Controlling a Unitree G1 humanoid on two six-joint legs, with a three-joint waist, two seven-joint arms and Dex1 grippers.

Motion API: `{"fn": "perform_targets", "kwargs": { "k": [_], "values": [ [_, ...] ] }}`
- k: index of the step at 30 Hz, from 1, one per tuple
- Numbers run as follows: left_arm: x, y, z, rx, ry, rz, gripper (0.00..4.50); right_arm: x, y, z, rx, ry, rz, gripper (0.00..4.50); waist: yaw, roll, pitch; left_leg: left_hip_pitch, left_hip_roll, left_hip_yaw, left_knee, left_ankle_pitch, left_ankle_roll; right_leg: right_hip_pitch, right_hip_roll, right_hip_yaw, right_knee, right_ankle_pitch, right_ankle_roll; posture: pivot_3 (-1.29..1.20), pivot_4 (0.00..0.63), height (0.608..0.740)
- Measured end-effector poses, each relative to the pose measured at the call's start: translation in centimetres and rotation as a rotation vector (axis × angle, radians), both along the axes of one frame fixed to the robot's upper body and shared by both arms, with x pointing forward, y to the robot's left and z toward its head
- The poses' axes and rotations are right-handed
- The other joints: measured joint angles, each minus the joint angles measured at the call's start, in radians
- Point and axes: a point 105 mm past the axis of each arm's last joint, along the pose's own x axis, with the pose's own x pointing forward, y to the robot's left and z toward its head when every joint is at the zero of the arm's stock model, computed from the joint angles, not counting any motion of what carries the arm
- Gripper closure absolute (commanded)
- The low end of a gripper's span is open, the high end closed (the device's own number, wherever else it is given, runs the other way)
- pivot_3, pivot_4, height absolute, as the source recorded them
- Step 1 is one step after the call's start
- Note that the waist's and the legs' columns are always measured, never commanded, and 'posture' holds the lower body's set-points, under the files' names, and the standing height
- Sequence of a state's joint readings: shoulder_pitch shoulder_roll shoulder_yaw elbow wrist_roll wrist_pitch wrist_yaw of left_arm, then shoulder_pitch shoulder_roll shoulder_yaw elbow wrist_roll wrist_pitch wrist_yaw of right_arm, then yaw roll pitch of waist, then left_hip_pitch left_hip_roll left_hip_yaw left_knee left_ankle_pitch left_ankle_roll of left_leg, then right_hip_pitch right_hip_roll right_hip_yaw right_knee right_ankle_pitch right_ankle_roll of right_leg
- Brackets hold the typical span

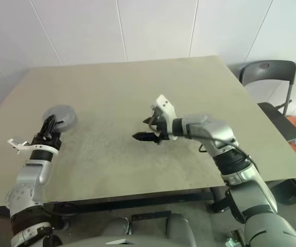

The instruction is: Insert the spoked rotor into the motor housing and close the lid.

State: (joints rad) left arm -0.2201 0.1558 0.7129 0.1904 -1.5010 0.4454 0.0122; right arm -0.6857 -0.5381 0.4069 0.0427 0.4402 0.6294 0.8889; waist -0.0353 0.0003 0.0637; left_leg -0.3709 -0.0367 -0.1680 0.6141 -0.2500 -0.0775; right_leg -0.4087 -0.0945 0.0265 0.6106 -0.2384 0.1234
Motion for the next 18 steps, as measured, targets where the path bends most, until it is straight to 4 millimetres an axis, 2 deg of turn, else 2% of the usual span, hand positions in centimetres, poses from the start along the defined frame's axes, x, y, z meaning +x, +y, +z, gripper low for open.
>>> {"fn": "perform_targets", "kwargs": {
  "k": [2, 4, 8, 15, 18],
  "values": [
    [-0.2, 1.3, -0.9, -0.029, 0.062, 0.076, 2.38, -0.5, 0.2, -0.4, -0.018, -0.04, 0.059, 0.0, -0.002, -0.002, 0.001, 0.0, 0.0, 0.0, 0.0, 0.0, 0.0, 0.0, 0.0, 0.0, 0.0, 0.001, -0.001, 0.0, 0.0, 0.74],
    [-0.4, 1.8, -1.3, -0.044, 0.091, 0.113, 2.38, -0.5, 0.4, -0.5, -0.018, -0.056, 0.081, 0.0, 0.001, -0.003, 0.001, -0.001, -0.001, 0.0, 0.0, 0.0, 0.0, 0.0, -0.001, 0.0, 0.0, 0.002, -0.003, 0.0, 0.0, 0.74],
    [0.0, 1.5, -1.6, -0.082, 0.141, 0.143, 2.38, -0.7, 0.9, -0.5, -0.005, -0.057, 0.108, 0.0, 0.021, -0.003, 0.0, 0.0, -0.001, 0.0, 0.001, 0.001, -0.001, 0.001, -0.001, 0.0, 0.0, 0.003, -0.003, 0.0, 0.0, 0.74],
    [-0.2, 0.5, -1.6, -0.124, 0.197, 0.145, 2.38, -0.8, 0.8, -0.6, -0.011, -0.054, 0.119, 0.0, 0.026, -0.004, 0.0, 0.0, -0.001, 0.0, 0.001, 0.001, -0.001, 0.001, -0.001, 0.0, 0.0, 0.003, -0.004, 0.0, 0.0, 0.74],
    [0.0, -0.3, -1.7, -0.117, 0.242, 0.135, 1.38, -0.8, 0.7, -0.6, -0.005, -0.052, 0.114, 0.0, 0.027, -0.004, 0.0, 0.0, -0.001, 0.0, 0.002, 0.001, -0.001, 0.002, -0.001, 0.0, 0.0, 0.003, -0.004, 0.0, 0.0, 0.74]
  ]
}}
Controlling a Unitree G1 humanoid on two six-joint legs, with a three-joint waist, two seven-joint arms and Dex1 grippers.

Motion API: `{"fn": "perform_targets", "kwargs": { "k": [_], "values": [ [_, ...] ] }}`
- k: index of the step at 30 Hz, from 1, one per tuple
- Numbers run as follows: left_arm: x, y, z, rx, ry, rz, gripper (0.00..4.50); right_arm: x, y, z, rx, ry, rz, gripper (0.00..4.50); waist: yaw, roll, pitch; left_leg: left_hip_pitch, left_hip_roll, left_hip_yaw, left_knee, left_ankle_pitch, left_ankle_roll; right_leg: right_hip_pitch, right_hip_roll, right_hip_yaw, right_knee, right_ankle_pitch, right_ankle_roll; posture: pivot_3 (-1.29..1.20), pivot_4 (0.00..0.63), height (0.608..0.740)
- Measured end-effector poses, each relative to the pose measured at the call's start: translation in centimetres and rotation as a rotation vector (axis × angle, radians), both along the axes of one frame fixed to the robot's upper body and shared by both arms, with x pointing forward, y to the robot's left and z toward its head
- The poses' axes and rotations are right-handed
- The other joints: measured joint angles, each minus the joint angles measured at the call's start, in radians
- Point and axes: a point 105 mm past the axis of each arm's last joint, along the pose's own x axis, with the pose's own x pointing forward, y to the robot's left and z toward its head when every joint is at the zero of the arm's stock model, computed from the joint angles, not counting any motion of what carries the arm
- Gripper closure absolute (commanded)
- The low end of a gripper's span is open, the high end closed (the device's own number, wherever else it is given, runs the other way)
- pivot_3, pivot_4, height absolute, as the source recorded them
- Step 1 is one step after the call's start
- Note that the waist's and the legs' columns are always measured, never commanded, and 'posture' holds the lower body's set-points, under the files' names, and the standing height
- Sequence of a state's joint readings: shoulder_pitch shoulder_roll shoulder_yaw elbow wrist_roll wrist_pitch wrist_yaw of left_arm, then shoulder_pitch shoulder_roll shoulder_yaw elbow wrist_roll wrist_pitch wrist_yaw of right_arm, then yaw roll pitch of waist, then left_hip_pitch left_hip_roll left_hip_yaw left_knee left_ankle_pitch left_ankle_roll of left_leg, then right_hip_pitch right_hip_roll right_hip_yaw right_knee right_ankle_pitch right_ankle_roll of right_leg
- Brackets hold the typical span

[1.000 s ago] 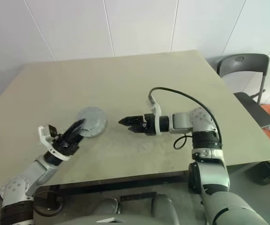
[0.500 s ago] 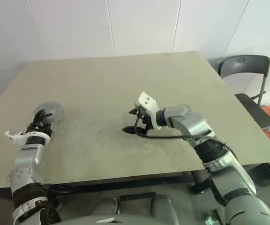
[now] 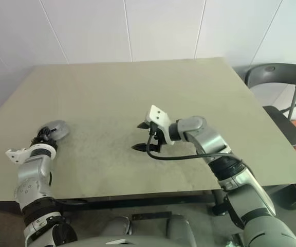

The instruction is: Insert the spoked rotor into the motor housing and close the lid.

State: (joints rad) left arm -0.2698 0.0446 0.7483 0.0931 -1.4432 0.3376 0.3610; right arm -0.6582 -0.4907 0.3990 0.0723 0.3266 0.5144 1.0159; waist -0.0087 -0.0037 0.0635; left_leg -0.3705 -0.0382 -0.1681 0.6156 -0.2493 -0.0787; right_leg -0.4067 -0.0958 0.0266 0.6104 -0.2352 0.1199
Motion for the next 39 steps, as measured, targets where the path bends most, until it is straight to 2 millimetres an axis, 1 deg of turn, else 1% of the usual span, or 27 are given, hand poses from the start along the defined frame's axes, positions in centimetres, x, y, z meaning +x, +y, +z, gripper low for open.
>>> {"fn": "perform_targets", "kwargs": {
  "k": [1, 4, 8, 12, 17, 21, 23, 25, 26, 27, 30, 32, 33, 35, 37, 39],
  "values": [
    [0.1, -0.3, -0.1, -0.001, 0.014, -0.004, 1.09, 0.0, 0.0, 0.0, 0.002, 0.001, -0.001, 0.0, 0.001, 0.0, 0.0, 0.001, 0.0, 0.0, 0.0, 0.0, 0.0, 0.001, 0.0, 0.0, 0.0, 0.0, 0.0, 0.0, 0.0, 0.74],
    [0.1, -0.8, -0.3, -0.007, 0.066, 0.009, 0.02, 0.0, 0.0, -0.1, -0.001, 0.002, 0.0, 0.0, 0.0, 0.0, 0.0, 0.002, 0.0, 0.0, 0.001, 0.0, 0.0, 0.002, 0.0, 0.0, 0.0, 0.0, 0.0, 0.0, 0.0, 0.74],
    [-0.1, -1.4, 0.1, -0.021, 0.111, 0.029, 0.02, -0.1, -0.1, 0.0, -0.001, 0.003, 0.004, 0.0, 0.0, -0.001, 0.0, 0.002, 0.0, 0.0, 0.001, 0.0, 0.0, 0.003, 0.0, 0.0, 0.0, 0.0, 0.0, 0.0, 0.0, 0.74],
    [-0.4, -3.0, 0.4, -0.018, 0.202, 0.01, 0.02, 0.1, -0.2, 0.1, -0.001, -0.003, -0.001, 0.0, 0.002, -0.001, -0.001, 0.003, 0.0, 0.0, 0.001, 0.0, 0.0, 0.003, 0.0, 0.0, 0.0, 0.0, 0.0, 0.0, 0.0, 0.74],
    [-1.5, -4.6, 0.6, 0.13, 0.354, -0.068, 0.02, 0.2, -0.4, -0.1, -0.014, -0.004, -0.007, 0.0, -0.001, -0.001, -0.001, 0.004, 0.0, 0.0, 0.0, 0.0, 0.0, 0.004, 0.0, 0.0, 0.001, 0.0, 0.0, 0.0, 0.0, 0.74],
    [-1.6, -5.7, 0.7, 0.276, 0.418, -0.189, 0.02, 0.6, -0.9, -0.6, -0.02, -0.006, -0.027, 0.0, -0.001, -0.001, -0.001, 0.007, 0.0, 0.0, 0.0, 0.0, 0.0, 0.006, 0.0, 0.0, 0.002, -0.002, -0.003, 0.0, 0.0, 0.74],
    [-1.5, -6.3, 0.8, 0.36, 0.45, -0.252, 0.02, 0.7, -1.0, -0.8, -0.018, 0.0, -0.032, 0.0, -0.001, -0.001, -0.001, 0.01, 0.0, 0.0, 0.0, 0.0, -0.001, 0.008, 0.0, 0.0, 0.002, -0.003, -0.001, 0.0, 0.0, 0.74],
    [-1.5, -6.9, 0.9, 0.401, 0.471, -0.295, 0.02, 0.7, -1.1, -1.0, -0.017, 0.001, -0.036, 0.0, -0.002, -0.001, -0.001, 0.013, 0.0, 0.0, 0.0, 0.0, -0.001, 0.012, 0.0, 0.0, 0.001, -0.004, 0.0, 0.0, 0.0, 0.74],
    [-1.5, -7.1, 0.9, 0.449, 0.48, -0.327, 0.02, 0.8, -1.2, -1.0, -0.016, 0.001, -0.042, 0.0, -0.002, -0.001, -0.001, 0.014, 0.0, 0.0, 0.0, 0.0, -0.001, 0.011, 0.0, 0.0, 0.002, -0.004, 0.0, 0.0, 0.0, 0.74],
    [-1.4, -7.3, 1.2, 0.541, 0.481, -0.375, 0.02, 1.0, -1.3, -1.0, -0.014, -0.001, -0.05, 0.0, -0.003, -0.001, -0.001, 0.014, 0.0, 0.0, 0.0, 0.0, -0.001, 0.011, 0.0, 0.0, 0.002, -0.004, 0.0, 0.0, 0.0, 0.74],
    [-0.9, -7.4, 3.1, 0.809, 0.406, -0.467, 0.02, 1.7, -2.3, -1.0, 0.005, -0.009, -0.099, 0.0, -0.005, -0.001, 0.0, 0.013, 0.0, 0.001, -0.001, 0.0, -0.001, 0.011, 0.001, 0.0, 0.002, -0.004, -0.001, 0.0, 0.0, 0.74],
    [-0.4, -7.5, 4.8, 1.058, 0.313, -0.542, 0.02, 2.4, -3.1, -0.5, 0.049, -0.021, -0.13, 0.0, -0.006, 0.0, 0.0, 0.013, 0.0, 0.001, -0.002, 0.0, -0.001, 0.01, 0.001, 0.0, 0.002, -0.004, -0.001, 0.0, 0.0, 0.74],
    [-0.3, -7.2, 5.5, 1.217, 0.271, -0.58, 0.02, 2.6, -3.5, -0.4, 0.064, -0.028, -0.143, 0.0, -0.008, 0.001, 0.0, 0.013, 0.0, 0.001, -0.003, 0.0, -0.001, 0.01, 0.001, 0.0, 0.002, -0.004, -0.001, 0.0, 0.0, 0.74],
    [-0.2, -6.9, 6.4, 1.452, 0.195, -0.631, 0.02, 3.1, -4.4, -0.4, 0.074, -0.034, -0.173, 0.0, -0.011, 0.004, 0.0, 0.013, 0.0, 0.003, -0.004, 0.0, -0.001, 0.009, 0.0, 0.001, 0.001, -0.004, -0.002, 0.0, 0.0, 0.74],
    [-0.2, -7.1, 6.3, 1.602, 0.113, -0.677, 0.02, 3.4, -4.9, -0.6, 0.085, -0.031, -0.195, 0.0, -0.011, 0.006, 0.0, 0.013, 0.0, 0.004, -0.005, 0.0, -0.001, 0.009, 0.0, 0.002, 0.0, -0.004, -0.002, 0.0, 0.0, 0.74],
    [-0.5, -7.1, 4.9, 1.649, 0.069, -0.753, 0.02, 3.5, -4.9, -0.7, 0.093, -0.034, -0.199, 0.0, -0.012, 0.007, 0.001, 0.013, 0.001, 0.003, -0.006, 0.0, -0.001, 0.007, 0.0, 0.002, 0.0, -0.004, -0.001, 0.0, 0.0, 0.74]
  ]
}}
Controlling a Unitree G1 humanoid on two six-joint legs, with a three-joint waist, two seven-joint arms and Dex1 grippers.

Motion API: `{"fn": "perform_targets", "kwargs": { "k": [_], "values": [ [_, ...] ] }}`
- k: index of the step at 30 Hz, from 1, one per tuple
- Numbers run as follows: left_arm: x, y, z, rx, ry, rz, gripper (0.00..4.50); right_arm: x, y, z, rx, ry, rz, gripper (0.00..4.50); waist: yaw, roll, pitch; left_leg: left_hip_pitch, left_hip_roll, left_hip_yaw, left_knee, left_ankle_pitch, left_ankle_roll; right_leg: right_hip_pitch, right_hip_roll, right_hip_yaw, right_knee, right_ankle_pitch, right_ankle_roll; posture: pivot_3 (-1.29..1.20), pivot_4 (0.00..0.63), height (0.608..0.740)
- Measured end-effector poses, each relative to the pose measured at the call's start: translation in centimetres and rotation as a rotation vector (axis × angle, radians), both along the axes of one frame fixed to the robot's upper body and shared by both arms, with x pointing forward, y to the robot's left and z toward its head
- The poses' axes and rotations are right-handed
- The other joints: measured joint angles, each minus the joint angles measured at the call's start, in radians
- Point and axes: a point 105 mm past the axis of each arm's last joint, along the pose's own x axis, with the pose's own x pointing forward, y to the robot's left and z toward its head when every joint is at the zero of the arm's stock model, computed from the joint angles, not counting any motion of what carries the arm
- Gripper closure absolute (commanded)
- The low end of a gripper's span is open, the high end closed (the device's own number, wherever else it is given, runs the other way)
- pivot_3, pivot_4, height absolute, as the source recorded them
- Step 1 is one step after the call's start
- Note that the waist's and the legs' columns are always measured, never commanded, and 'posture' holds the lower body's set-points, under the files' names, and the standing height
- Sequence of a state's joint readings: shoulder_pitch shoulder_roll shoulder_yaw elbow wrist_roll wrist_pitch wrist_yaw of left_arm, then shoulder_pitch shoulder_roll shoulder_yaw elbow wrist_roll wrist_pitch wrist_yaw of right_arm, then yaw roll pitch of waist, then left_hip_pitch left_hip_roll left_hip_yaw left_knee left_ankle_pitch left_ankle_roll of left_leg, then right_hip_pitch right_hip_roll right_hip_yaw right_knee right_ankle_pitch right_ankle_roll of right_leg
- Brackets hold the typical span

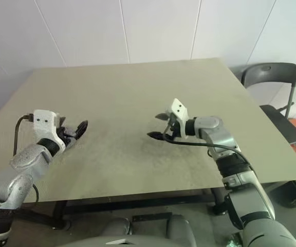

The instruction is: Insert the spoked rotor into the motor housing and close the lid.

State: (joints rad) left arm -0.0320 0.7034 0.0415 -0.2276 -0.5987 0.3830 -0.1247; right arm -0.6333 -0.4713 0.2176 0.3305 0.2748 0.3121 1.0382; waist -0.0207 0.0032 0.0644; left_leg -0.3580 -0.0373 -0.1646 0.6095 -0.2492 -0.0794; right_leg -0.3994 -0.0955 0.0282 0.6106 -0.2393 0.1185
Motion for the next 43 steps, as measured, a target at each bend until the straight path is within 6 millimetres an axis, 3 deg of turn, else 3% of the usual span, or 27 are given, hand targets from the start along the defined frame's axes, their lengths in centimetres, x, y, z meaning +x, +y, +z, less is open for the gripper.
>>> {"fn": "perform_targets", "kwargs": {
  "k": [4, 9, 14, 24, 33, 43],
  "values": [
    [0.3, 1.1, -0.7, 0.021, -0.015, -0.058, 0.02, 0.1, 0.1, -0.3, 0.018, -0.01, -0.005, 0.0, 0.003, 0.0, 0.0, -0.001, 0.0, -0.001, 0.0, 0.0, 0.0, -0.002, 0.0, 0.0, 0.001, 0.0, 0.0, 0.0, 0.0, 0.74],
    [0.1, 0.1, 0.3, 0.012, -0.077, -0.194, 0.02, -0.2, 0.4, -0.6, 0.035, -0.006, 0.005, 0.0, 0.004, 0.0, 0.0, -0.001, 0.0, 0.0, 0.001, 0.0, 0.0, -0.001, 0.0, 0.0, 0.001, 0.0, 0.0, 0.0, 0.0, 0.74],
    [-0.5, -0.4, -0.6, -0.03, -0.08, -0.269, 0.02, -0.5, 0.4, -0.7, 0.05, 0.007, 0.025, 0.0, 0.0, 0.0, 0.0, 0.0, 0.0, -0.001, 0.001, 0.0, 0.0, 0.0, 0.0, 0.0, 0.003, 0.0, 0.001, 0.0, 0.0, 0.74],
    [-0.9, 1.2, -2.2, 0.071, -0.094, -0.262, 0.02, -0.9, 0.1, -1.6, 0.07, 0.044, 0.015, 0.0, 0.006, 0.0, 0.0, 0.001, 0.0, -0.001, 0.002, 0.0, 0.0, 0.001, 0.0, 0.0, 0.003, 0.0, 0.001, 0.0, 0.0, 0.74],
    [0.0, -0.3, -2.1, 0.061, -0.119, -0.279, 0.02, -0.9, 0.0, -1.8, 0.077, 0.048, -0.007, 0.0, 0.004, 0.0, 0.0, 0.002, 0.0, -0.001, 0.002, 0.0, 0.0, 0.002, 0.0, 0.0, 0.004, 0.0, 0.001, 0.0, 0.0, 0.74],
    [-0.1, -0.4, -2.1, 0.068, -0.118, -0.292, 0.02, -0.9, 0.2, -1.8, 0.088, 0.049, -0.008, 0.0, 0.004, 0.0, 0.0, 0.002, 0.0, -0.001, 0.002, 0.0, 0.0, 0.002, 0.0, 0.0, 0.004, 0.0, 0.001, 0.0, 0.0, 0.74]
  ]
}}
